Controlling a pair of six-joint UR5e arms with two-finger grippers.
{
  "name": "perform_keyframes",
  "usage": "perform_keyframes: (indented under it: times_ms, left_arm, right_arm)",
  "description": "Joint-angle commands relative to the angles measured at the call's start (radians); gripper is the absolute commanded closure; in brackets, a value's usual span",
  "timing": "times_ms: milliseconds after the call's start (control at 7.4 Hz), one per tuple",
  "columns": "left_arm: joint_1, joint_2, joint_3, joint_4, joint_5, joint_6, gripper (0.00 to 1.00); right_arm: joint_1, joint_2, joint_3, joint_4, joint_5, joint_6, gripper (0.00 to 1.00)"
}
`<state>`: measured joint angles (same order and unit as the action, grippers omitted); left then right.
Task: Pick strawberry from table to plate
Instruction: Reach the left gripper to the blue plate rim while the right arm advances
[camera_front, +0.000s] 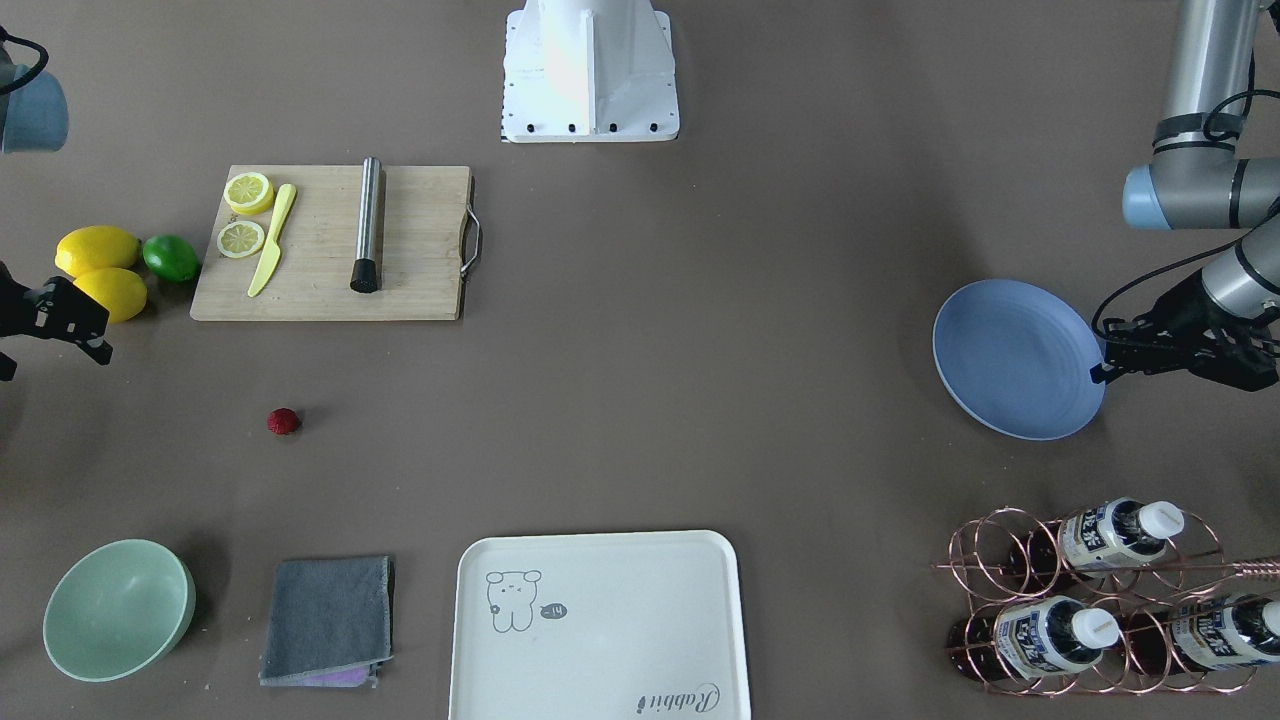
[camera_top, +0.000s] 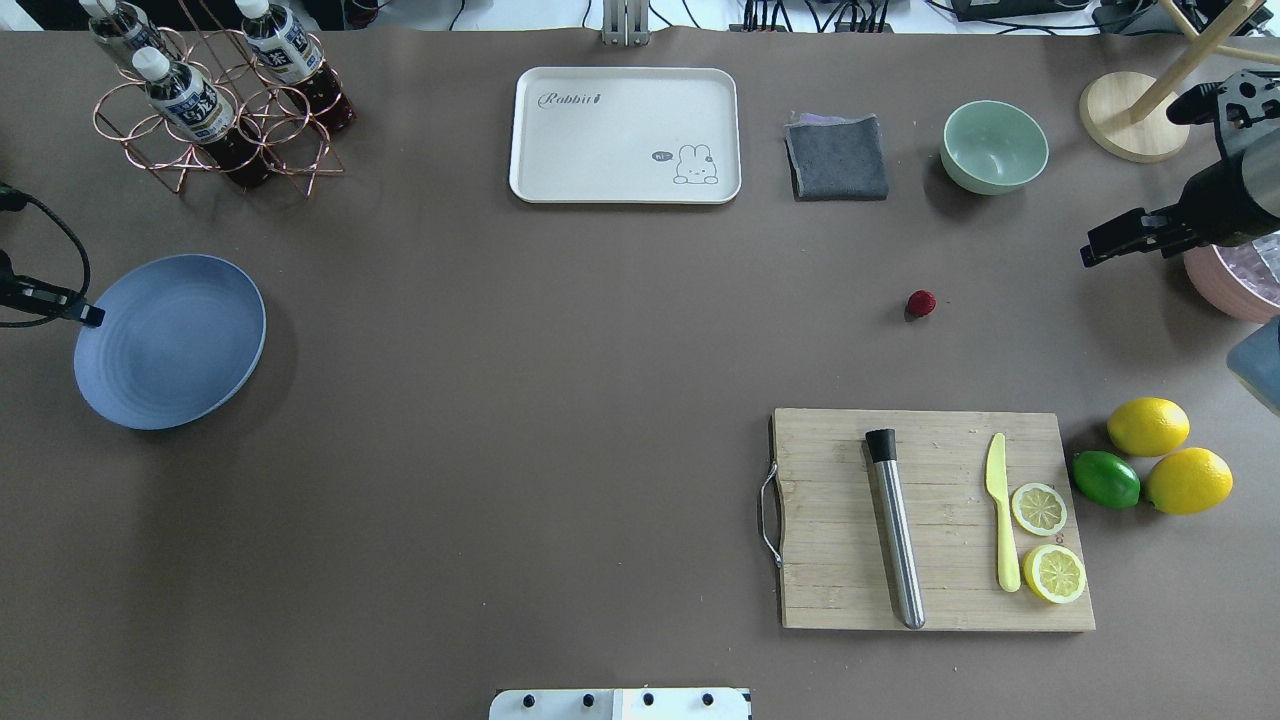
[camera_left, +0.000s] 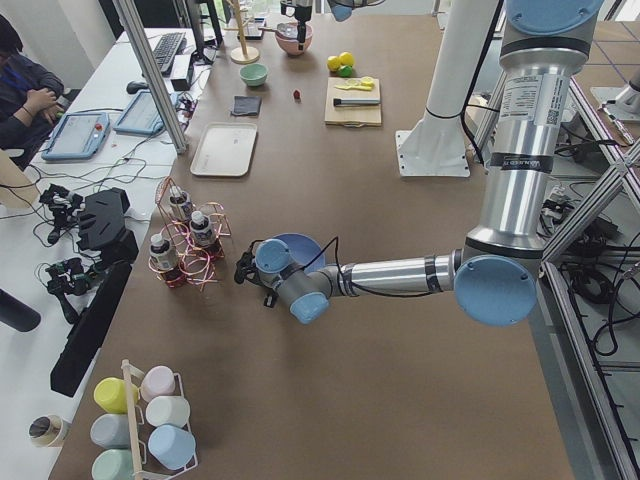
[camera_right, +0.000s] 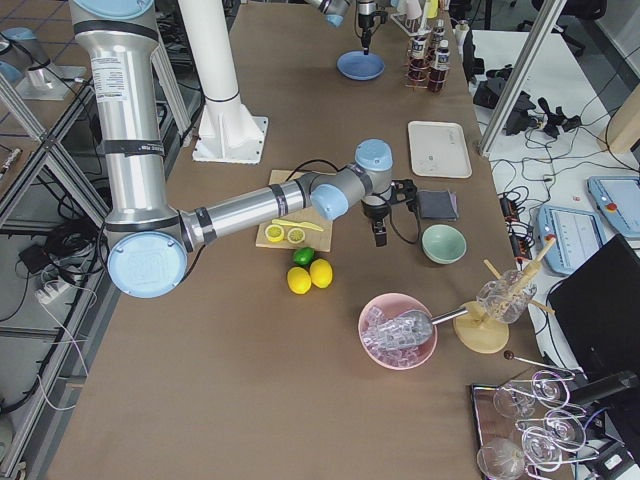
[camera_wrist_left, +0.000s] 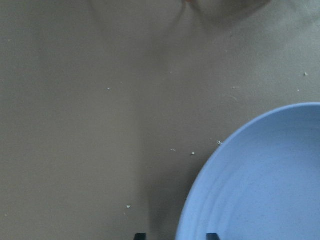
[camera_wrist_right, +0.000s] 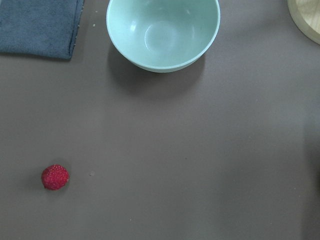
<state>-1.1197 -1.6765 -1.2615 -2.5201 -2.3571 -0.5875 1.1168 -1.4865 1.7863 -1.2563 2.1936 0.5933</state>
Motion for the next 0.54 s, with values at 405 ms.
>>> perform_keyframes:
  times_ms: [405]
  left_arm:
    - [0.009,-0.098,-0.123,-0.005,-0.091,-0.329,1.00]
  right_arm:
    - [0.000,0.002,0.004,0.000,0.003,0.002,0.00]
